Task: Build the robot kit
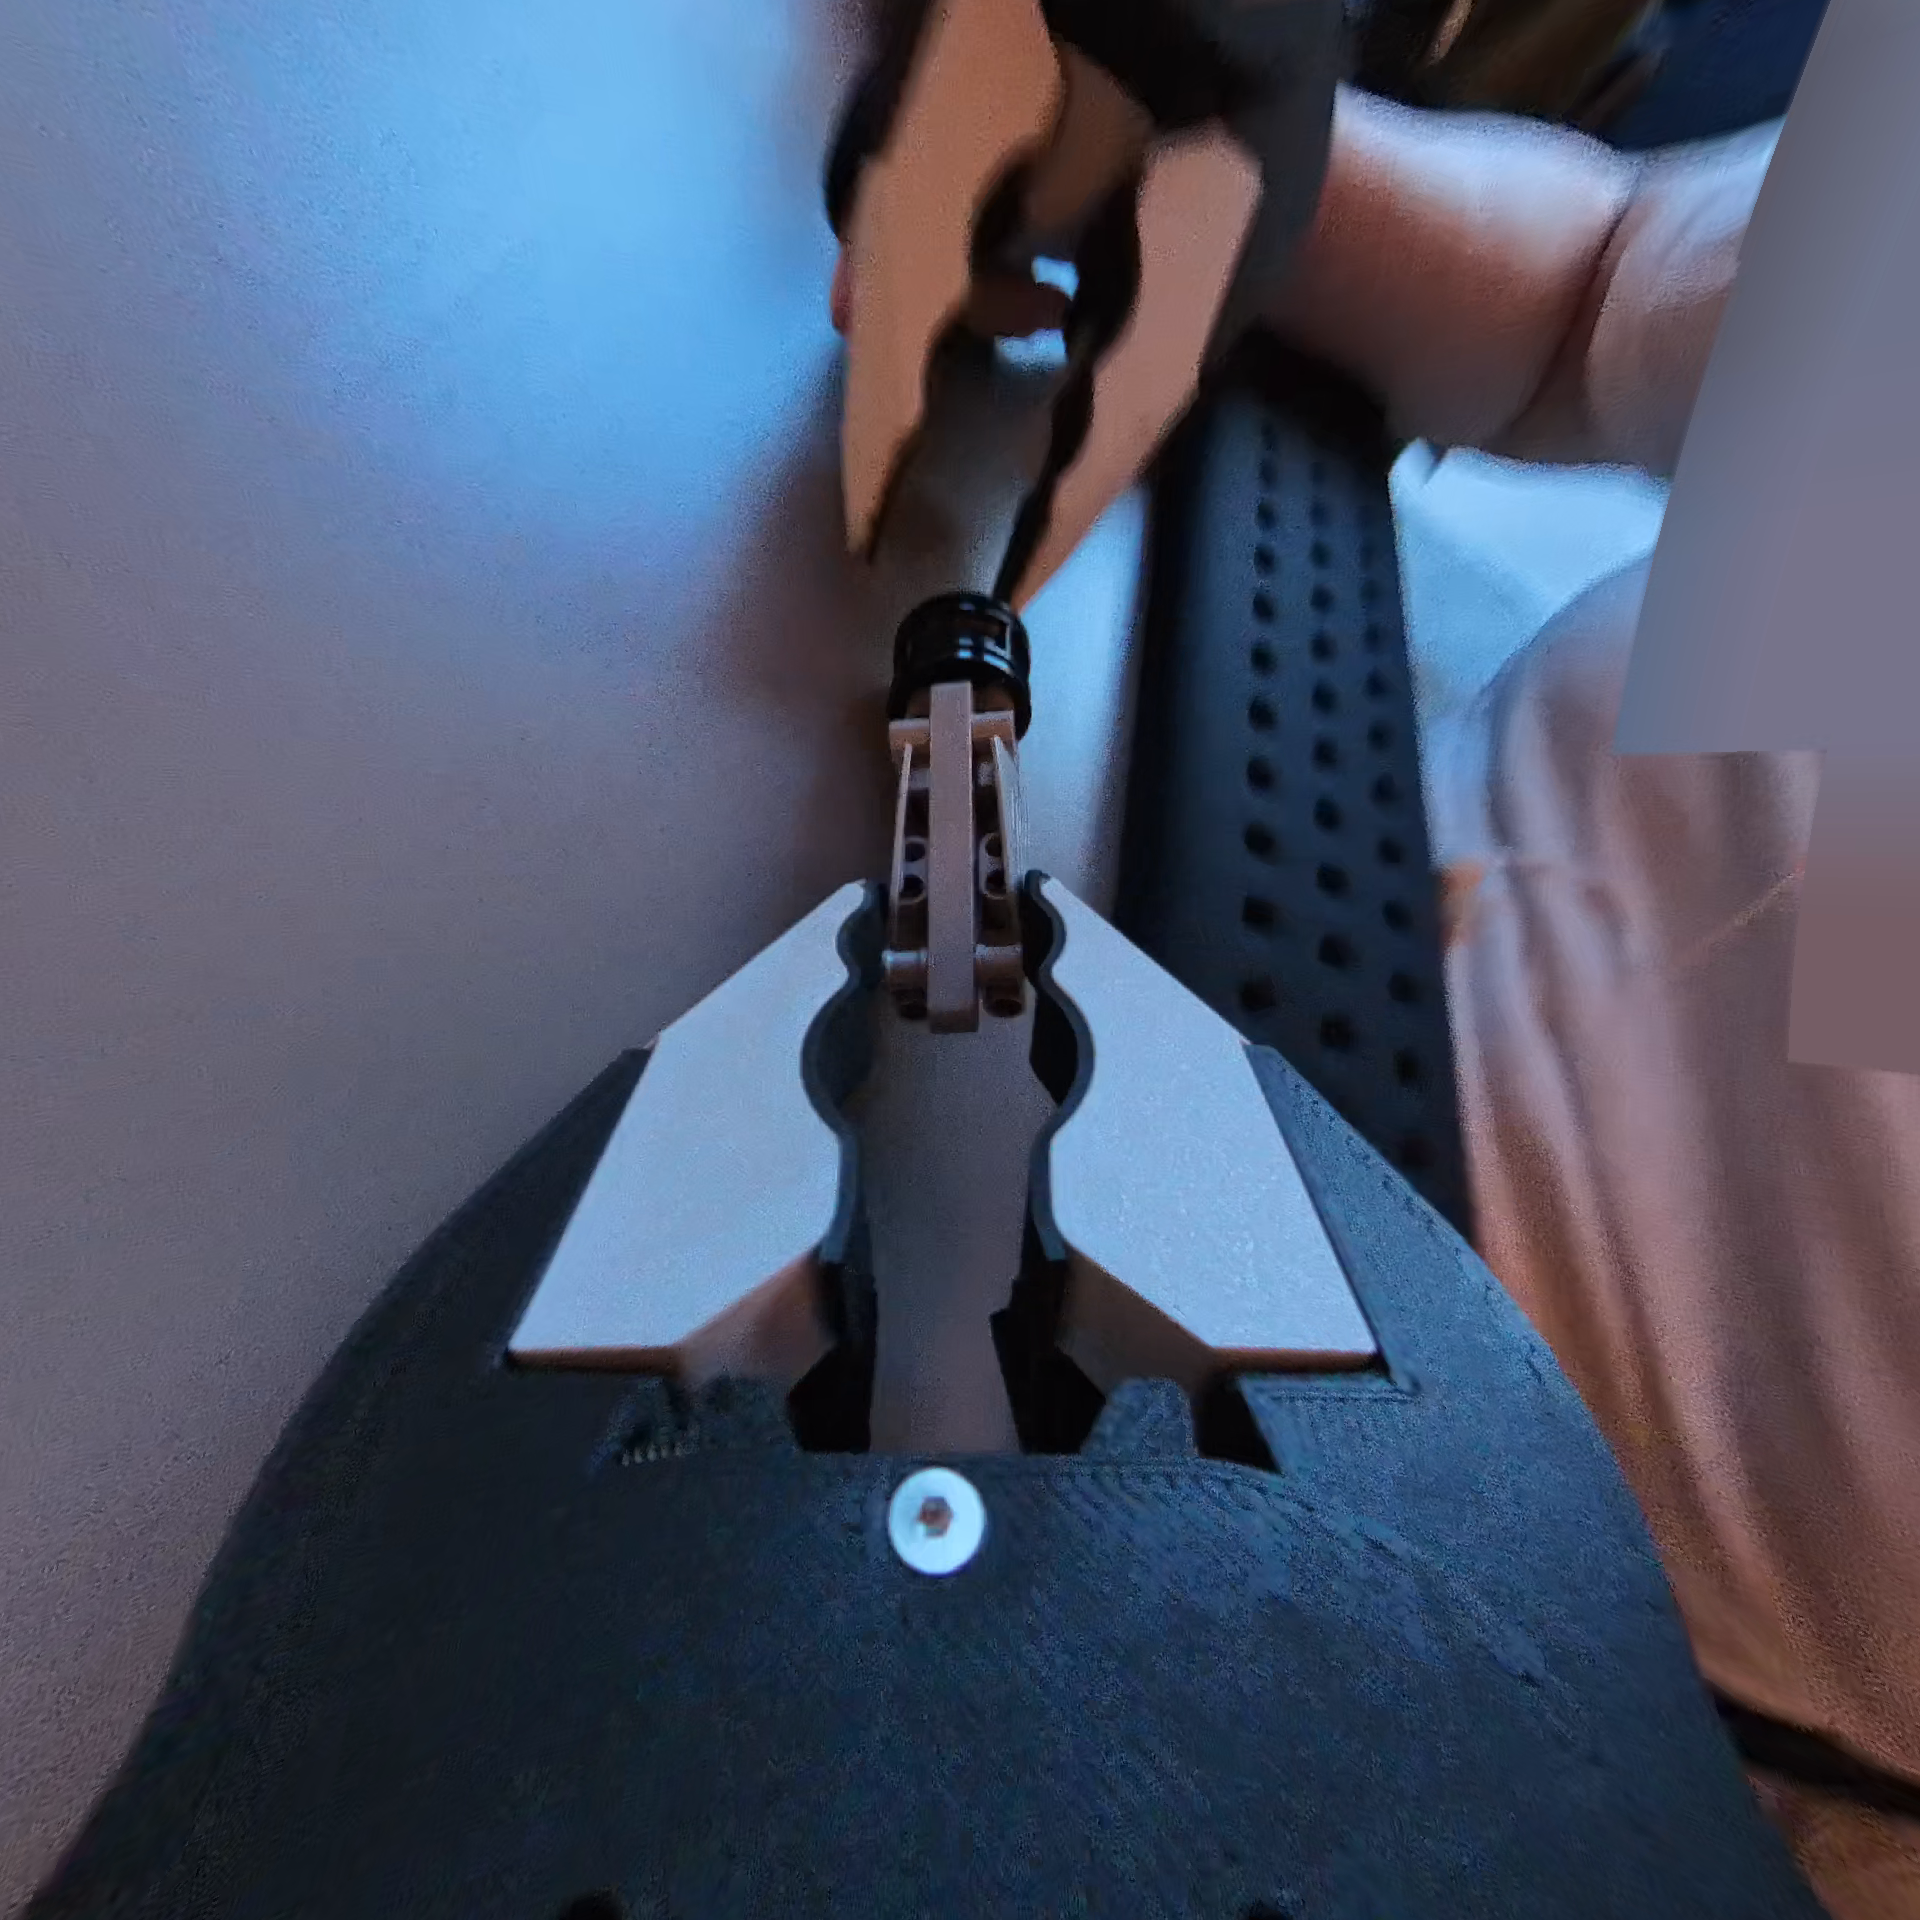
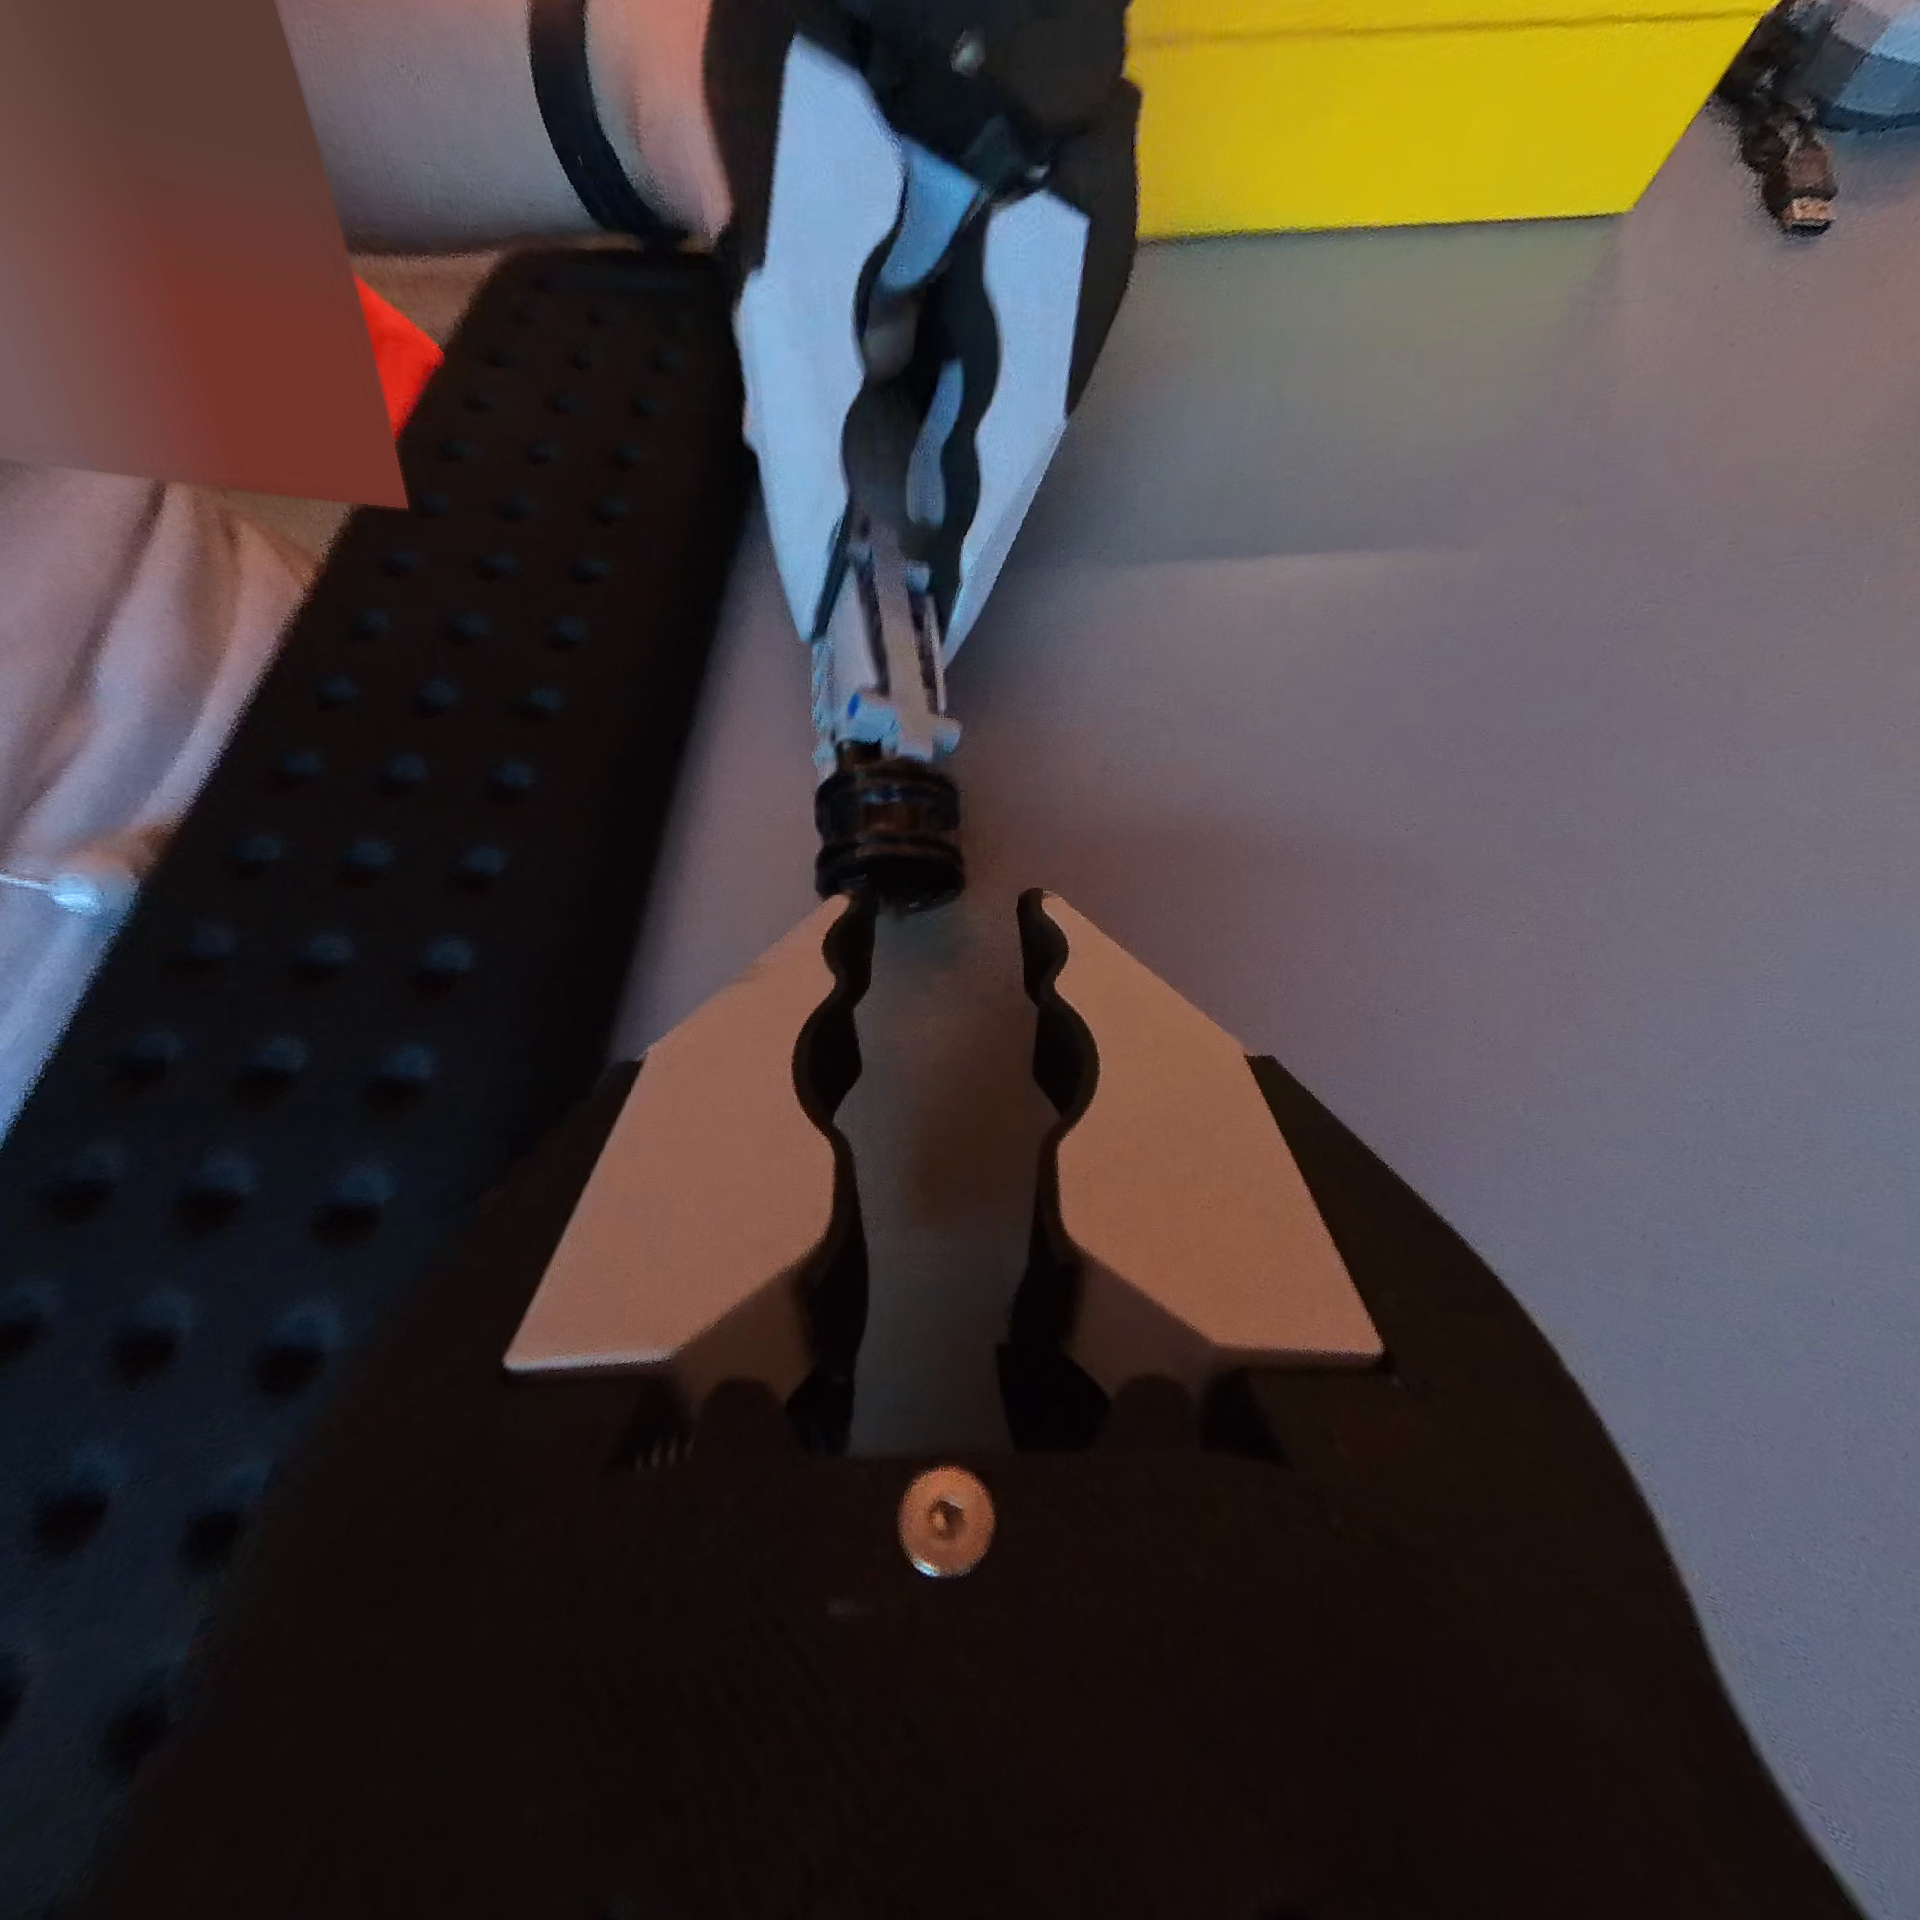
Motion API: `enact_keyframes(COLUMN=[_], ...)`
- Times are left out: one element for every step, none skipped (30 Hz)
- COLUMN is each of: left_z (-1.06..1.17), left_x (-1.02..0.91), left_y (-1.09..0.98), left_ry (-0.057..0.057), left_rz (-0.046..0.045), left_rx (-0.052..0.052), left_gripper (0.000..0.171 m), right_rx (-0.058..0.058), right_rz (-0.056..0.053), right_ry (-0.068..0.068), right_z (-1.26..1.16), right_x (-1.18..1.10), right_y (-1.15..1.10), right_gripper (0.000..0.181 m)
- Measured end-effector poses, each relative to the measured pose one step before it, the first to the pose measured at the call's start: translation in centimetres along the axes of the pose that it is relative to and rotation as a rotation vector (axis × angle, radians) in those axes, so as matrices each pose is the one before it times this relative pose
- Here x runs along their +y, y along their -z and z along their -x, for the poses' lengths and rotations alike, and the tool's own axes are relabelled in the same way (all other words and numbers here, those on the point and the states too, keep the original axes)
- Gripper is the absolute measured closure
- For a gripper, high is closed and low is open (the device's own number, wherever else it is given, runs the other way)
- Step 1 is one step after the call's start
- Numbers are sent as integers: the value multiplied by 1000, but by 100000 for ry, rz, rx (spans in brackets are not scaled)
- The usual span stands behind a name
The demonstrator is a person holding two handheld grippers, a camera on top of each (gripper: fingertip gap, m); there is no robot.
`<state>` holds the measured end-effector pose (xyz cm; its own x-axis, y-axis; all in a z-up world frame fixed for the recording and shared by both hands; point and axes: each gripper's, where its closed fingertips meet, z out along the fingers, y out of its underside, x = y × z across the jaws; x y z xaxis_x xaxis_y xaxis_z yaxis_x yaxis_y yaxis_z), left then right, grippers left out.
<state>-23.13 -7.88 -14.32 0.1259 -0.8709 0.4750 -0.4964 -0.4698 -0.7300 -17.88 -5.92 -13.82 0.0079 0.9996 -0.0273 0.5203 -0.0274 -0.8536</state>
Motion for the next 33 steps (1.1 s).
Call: enact_keyframes(left_z=[-93,57,55,12,58,40,27,34,76,69,29,-4,-36,-50,-18,-19,-24,-12,-26,-13,-13,-14,-15,-24,-14,-16,-4,-3,-3,-7,8,-6,-10], left_x=[526,494,340,170,93,-73,-87,-10,30,37,14,-4,-9,-12,-10,4,-13,7,-9,-3,-2,1,-7,0,-4,-5,12,6,14,13,4,3,-4], left_y=[-216,-236,-218,-176,-103,-32,-4,8,13,18,-6,1,-2,0,15,15,5,3,-1,-3,-1,-6,0,8,-1,-10,-7,-9,-2,-15,0,-3,-9], left_ry=[-10004,-10025,-9518,-8834,-7839,-5707,-3020,-701,750,1070,521,-184,-591,-683,-602,-525,-377,-235,-141,16,-7,-156,-140,-107,-94,61,378,656,774,739,508,242,121], left_rz=[3865,3712,2931,1687,1006,-141,-400,-105,20,103,64,-20,-85,-88,-67,-70,-52,-31,-53,-30,-11,-32,-34,-32,-25,-3,32,73,77,74,37,1,8], left_rx=[-4265,-5333,-5330,-4918,-4524,-3462,-2043,-819,-206,123,167,-21,-90,-89,-272,-243,-132,-15,115,155,94,24,38,89,75,220,406,552,634,601,404,203,148], left_gripper=[147,147,147,147,147,147,147,147,147,147,147,147,147,147,147,147,147,147,147,147,147,147,147,147,147,146,146,147,147,147,146,146,146], right_rx=[-2601,-3509,-3459,-2501,-779,505,928,1170,2545,2043,-154,95,1674,2375,1269,1043,1079,746,332,426,999,32,-382,188,-49,-1070,-1149,-565,144,273,-120,-343,-351], right_rz=[-3323,-2698,-1113,726,2271,2164,1511,2014,2212,1129,-66,-454,-298,-575,-308,157,-160,-186,177,211,-209,-620,27,564,-117,-170,200,402,146,-140,271,555,266], right_ry=[-2742,-3406,-3412,-2482,-362,2032,3698,3907,3145,2134,822,2,528,1675,2059,1389,876,667,771,383,-105,-28,-591,-813,-311,-359,-438,-308,-202,-154,-395,-744,-872], right_z=[254,364,364,276,122,91,157,143,-115,-71,229,161,-105,-178,-2,-4,-12,47,91,57,-43,84,87,-55,-3,142,160,69,-37,-38,15,11,-9], right_x=[-391,-313,-118,130,329,251,141,224,270,146,-50,-127,-95,-143,-87,18,-32,-63,38,57,-26,-87,39,108,-49,-78,-14,33,15,-22,46,95,55], right_y=[301,220,73,-53,-160,-189,-177,-136,-104,-96,-82,-100,-70,-3,1,-11,-3,13,7,26,63,84,39,-23,-46,-82,-111,-86,-20,4,-9,-16,0], right_gripper=[155,156,156,158,160,161,163,165,167,167,168,168,168,169,169,170,171,171,171,172,172,172,173,175,175,175,175,174,174,173,172,171,170])
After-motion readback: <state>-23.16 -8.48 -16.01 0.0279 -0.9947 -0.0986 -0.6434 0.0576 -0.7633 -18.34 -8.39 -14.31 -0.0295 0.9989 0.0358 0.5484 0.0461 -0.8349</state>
